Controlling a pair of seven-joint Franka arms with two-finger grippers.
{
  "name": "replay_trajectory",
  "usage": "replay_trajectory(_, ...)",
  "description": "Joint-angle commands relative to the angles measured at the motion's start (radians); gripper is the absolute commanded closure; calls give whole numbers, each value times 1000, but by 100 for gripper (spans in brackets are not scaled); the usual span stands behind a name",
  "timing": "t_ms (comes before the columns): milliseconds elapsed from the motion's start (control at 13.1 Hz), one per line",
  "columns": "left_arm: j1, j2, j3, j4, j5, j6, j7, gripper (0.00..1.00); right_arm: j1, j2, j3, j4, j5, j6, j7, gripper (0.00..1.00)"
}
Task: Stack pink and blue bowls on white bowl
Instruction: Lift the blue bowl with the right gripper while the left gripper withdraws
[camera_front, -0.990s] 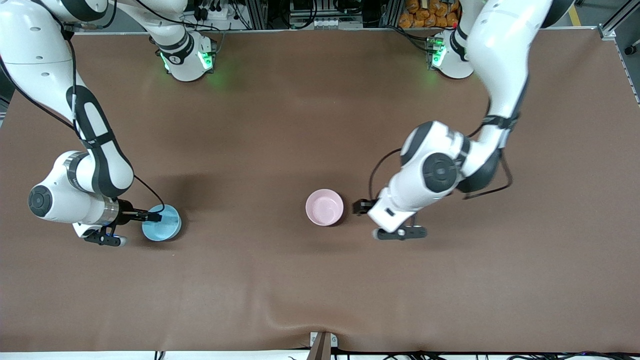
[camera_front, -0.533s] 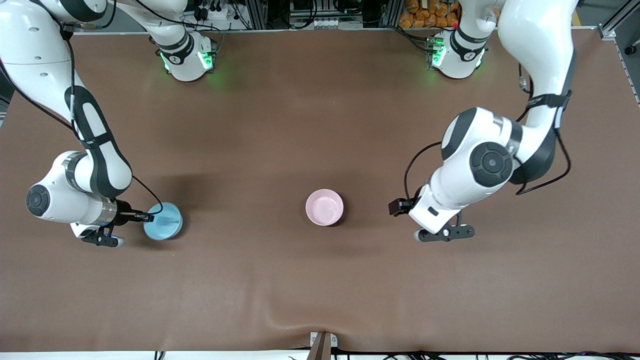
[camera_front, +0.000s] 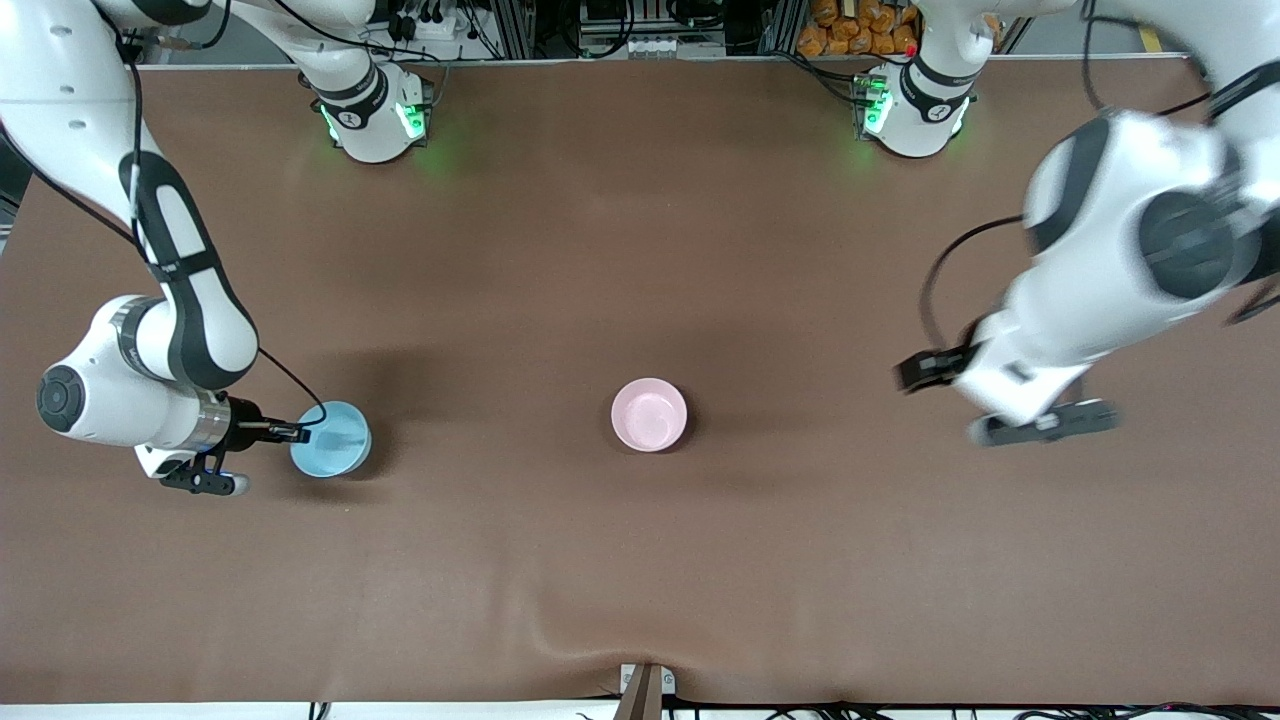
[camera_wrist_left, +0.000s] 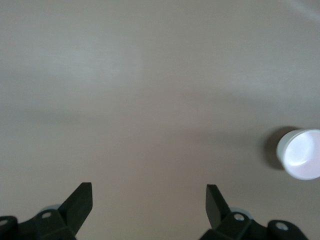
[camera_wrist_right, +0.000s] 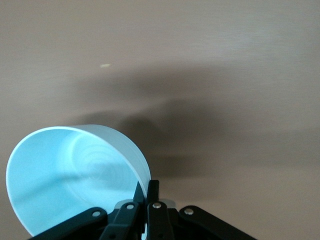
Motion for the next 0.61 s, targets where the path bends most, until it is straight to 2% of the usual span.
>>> replay_trajectory(0, 58, -113, 4, -43, -29, -69, 118, 0, -1, -64, 64, -18, 47, -32, 72, 100)
replay_trajectory(152, 25, -203, 79, -81, -72, -132, 133, 0, 5, -86, 129, -17, 49, -32, 196, 100)
replay_trajectory(305, 20, -327, 117, -176, -108, -164, 153, 0, 15, -86, 221, -14, 47, -20, 368, 100)
replay_trajectory(381, 9, -380, 139, -205, -130, -187, 150, 0, 41, -83, 245, -6, 47, -14, 446, 100)
replay_trajectory(533, -46, -417, 195, -204, -132, -233, 158, 0, 148, -80, 246, 9, 46, 29, 561, 100)
